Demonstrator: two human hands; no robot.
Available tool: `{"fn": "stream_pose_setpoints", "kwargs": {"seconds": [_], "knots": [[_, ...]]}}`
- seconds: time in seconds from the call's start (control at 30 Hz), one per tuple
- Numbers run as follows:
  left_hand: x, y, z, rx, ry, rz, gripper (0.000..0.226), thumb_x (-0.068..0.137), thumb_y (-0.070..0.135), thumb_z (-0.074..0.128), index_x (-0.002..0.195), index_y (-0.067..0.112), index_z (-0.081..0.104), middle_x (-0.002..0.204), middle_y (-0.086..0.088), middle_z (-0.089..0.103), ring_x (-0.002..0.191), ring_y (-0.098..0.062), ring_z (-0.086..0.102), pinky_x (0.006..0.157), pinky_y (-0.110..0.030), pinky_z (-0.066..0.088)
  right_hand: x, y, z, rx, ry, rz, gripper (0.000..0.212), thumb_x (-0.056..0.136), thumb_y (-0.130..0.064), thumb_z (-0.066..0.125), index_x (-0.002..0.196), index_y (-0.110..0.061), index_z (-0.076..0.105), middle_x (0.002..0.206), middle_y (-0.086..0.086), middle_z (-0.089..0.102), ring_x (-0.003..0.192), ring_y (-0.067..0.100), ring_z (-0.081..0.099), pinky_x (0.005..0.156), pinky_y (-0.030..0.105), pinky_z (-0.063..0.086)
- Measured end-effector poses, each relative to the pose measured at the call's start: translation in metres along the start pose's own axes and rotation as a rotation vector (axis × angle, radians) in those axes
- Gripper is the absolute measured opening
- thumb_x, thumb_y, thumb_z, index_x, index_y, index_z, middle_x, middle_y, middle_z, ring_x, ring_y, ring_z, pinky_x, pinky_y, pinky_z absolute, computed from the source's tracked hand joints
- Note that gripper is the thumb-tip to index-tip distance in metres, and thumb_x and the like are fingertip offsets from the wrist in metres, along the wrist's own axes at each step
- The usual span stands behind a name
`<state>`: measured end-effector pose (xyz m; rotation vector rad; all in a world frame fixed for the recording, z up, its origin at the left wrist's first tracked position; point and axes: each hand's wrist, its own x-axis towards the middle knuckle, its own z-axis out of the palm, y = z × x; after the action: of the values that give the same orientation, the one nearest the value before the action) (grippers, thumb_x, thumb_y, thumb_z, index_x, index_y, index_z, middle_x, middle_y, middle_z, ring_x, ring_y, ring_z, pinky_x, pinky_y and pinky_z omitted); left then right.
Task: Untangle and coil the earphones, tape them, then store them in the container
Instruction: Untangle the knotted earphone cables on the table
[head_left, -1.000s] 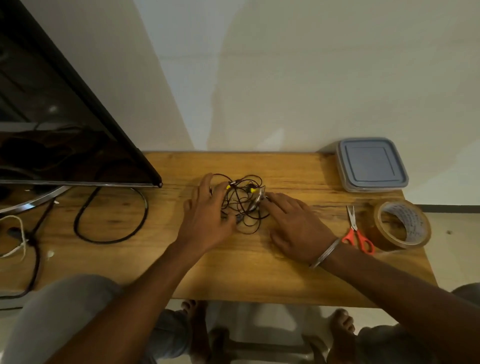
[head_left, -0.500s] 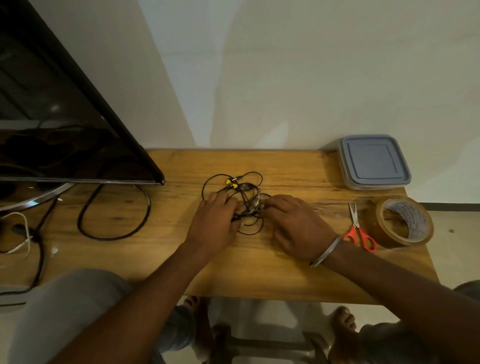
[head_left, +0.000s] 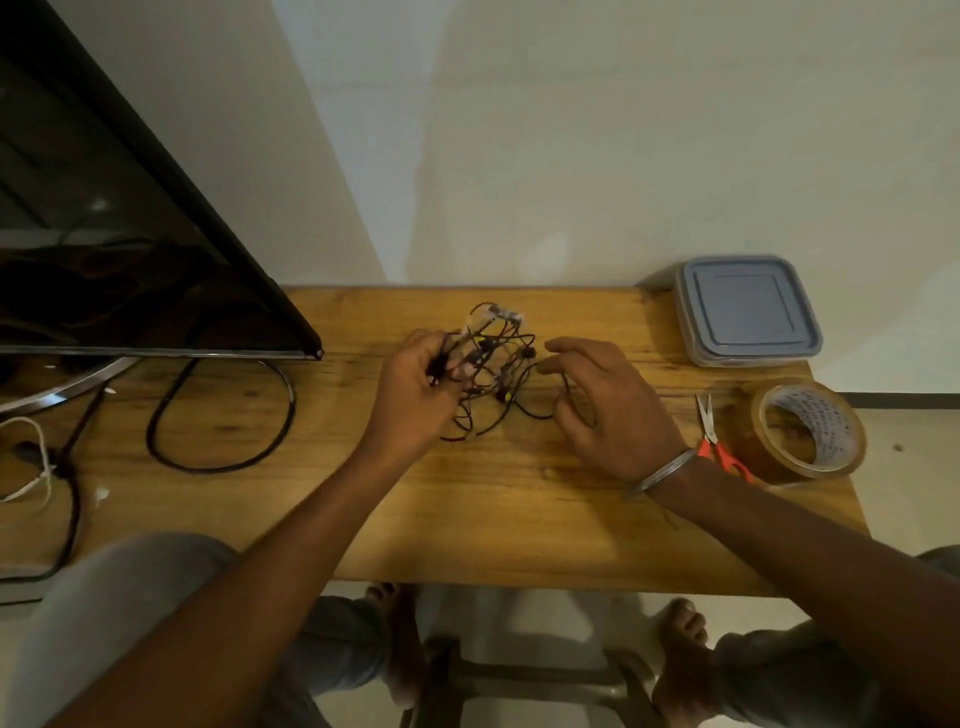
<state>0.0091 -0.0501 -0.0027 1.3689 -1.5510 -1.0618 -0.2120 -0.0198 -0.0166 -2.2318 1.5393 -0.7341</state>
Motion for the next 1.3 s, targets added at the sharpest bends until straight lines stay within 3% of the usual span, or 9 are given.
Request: {"fn": "stream_pose_setpoints", "kwargs": {"seconds": [0.1, 0.2, 0.33, 0.47, 0.63, 0.73, 0.87, 1.03, 1.3], "knots": [[-0.007, -0.011, -0.002, 0.631, -0.109, 0.081, 0.026, 0.081, -0.003, 0.065, 0.094, 0.019, 0.067, 0.131, -0.003, 0.045, 0.121, -0.024, 0.045, 0.097, -0.045, 0.047, -0.002, 0.004, 0.003, -0.026, -0.052, 0.005, 0.023, 0.086, -0.015, 0.061, 0.107, -0.014, 0.068, 0.129, 0.006, 0.061, 0.121, 0.024, 0.052, 0.095, 0.042, 0.049], [-0.014, -0.014, -0.005, 0.982, -0.311, -0.060, 0.046, 0.076, 0.015, 0.073, 0.118, 0.027, 0.060, 0.163, -0.005, 0.002, 0.149, -0.030, 0.005, 0.113, -0.056, 0.024, -0.004, 0.007, 0.007, -0.078, -0.144, 0.023, 0.026, 0.084, -0.024, 0.054, 0.104, -0.018, 0.069, 0.129, 0.003, 0.061, 0.121, 0.024, 0.052, 0.092, 0.048, 0.050], [-0.009, -0.004, -0.007, 0.866, -0.374, -0.068, 0.080, 0.075, 0.032, 0.074, 0.146, 0.030, 0.037, 0.163, 0.006, -0.018, 0.151, -0.019, -0.010, 0.118, -0.057, 0.007, -0.005, 0.005, 0.009, -0.138, -0.207, -0.015, 0.031, 0.084, -0.027, 0.048, 0.108, -0.020, 0.066, 0.129, 0.001, 0.061, 0.122, 0.024, 0.051, 0.092, 0.046, 0.050], [-0.007, -0.001, -0.011, 0.763, -0.679, -0.326, 0.101, 0.074, 0.085, 0.050, 0.156, 0.034, 0.018, 0.162, 0.013, -0.025, 0.149, -0.016, -0.027, 0.117, -0.062, -0.009, -0.007, 0.006, 0.011, -0.217, -0.336, -0.018, 0.047, 0.084, -0.031, 0.050, 0.129, -0.018, 0.057, 0.136, 0.003, 0.056, 0.125, 0.026, 0.049, 0.094, 0.042, 0.046], [-0.011, -0.019, 0.000, 0.778, -0.280, -0.125, 0.050, 0.095, 0.053, 0.051, 0.137, 0.027, 0.053, 0.162, 0.004, 0.021, 0.148, -0.023, 0.018, 0.113, -0.051, 0.019, -0.010, 0.009, 0.015, -0.233, -0.380, -0.087, 0.045, 0.087, -0.031, 0.053, 0.130, -0.018, 0.058, 0.139, 0.003, 0.054, 0.121, 0.026, 0.049, 0.094, 0.042, 0.048], [-0.013, -0.031, -0.002, 0.946, -0.319, -0.003, 0.075, 0.083, 0.049, 0.070, 0.148, 0.031, 0.038, 0.155, 0.005, 0.028, 0.139, -0.025, 0.030, 0.108, -0.045, 0.035, -0.010, 0.006, 0.014, -0.124, -0.404, -0.152, 0.049, 0.085, -0.028, 0.052, 0.132, -0.014, 0.057, 0.142, 0.008, 0.052, 0.124, 0.025, 0.049, 0.104, 0.033, 0.041], [-0.014, -0.038, 0.003, 0.772, -0.288, -0.033, 0.050, 0.081, 0.033, 0.075, 0.127, 0.025, 0.055, 0.133, -0.002, 0.047, 0.118, -0.026, 0.051, 0.095, -0.043, 0.049, -0.011, -0.003, 0.013, 0.046, -0.510, -0.125, 0.073, 0.083, -0.019, 0.065, 0.151, -0.018, 0.038, 0.160, 0.005, 0.029, 0.145, 0.016, 0.027, 0.116, 0.019, 0.016], [-0.017, -0.037, 0.007, 0.591, -0.233, 0.029, 0.025, 0.076, 0.006, 0.066, 0.086, 0.026, 0.056, 0.097, 0.002, 0.060, 0.089, -0.019, 0.059, 0.077, -0.039, 0.051, -0.012, -0.002, 0.018, 0.210, -0.526, -0.081, 0.077, 0.083, -0.022, 0.063, 0.153, -0.025, 0.031, 0.166, -0.003, 0.012, 0.151, 0.009, 0.014, 0.121, 0.025, 0.020], [-0.004, -0.003, 0.007, -0.326, 0.014, -0.142, 0.030, 0.092, -0.014, 0.055, 0.084, 0.014, 0.046, 0.084, -0.005, 0.065, 0.055, -0.016, 0.065, 0.050, -0.027, 0.054, -0.005, 0.005, 0.011, 0.112, -0.188, -0.009, 0.050, 0.088, -0.016, 0.060, 0.137, -0.020, 0.052, 0.155, 0.001, 0.037, 0.141, 0.017, 0.034, 0.111, 0.026, 0.032]]}}
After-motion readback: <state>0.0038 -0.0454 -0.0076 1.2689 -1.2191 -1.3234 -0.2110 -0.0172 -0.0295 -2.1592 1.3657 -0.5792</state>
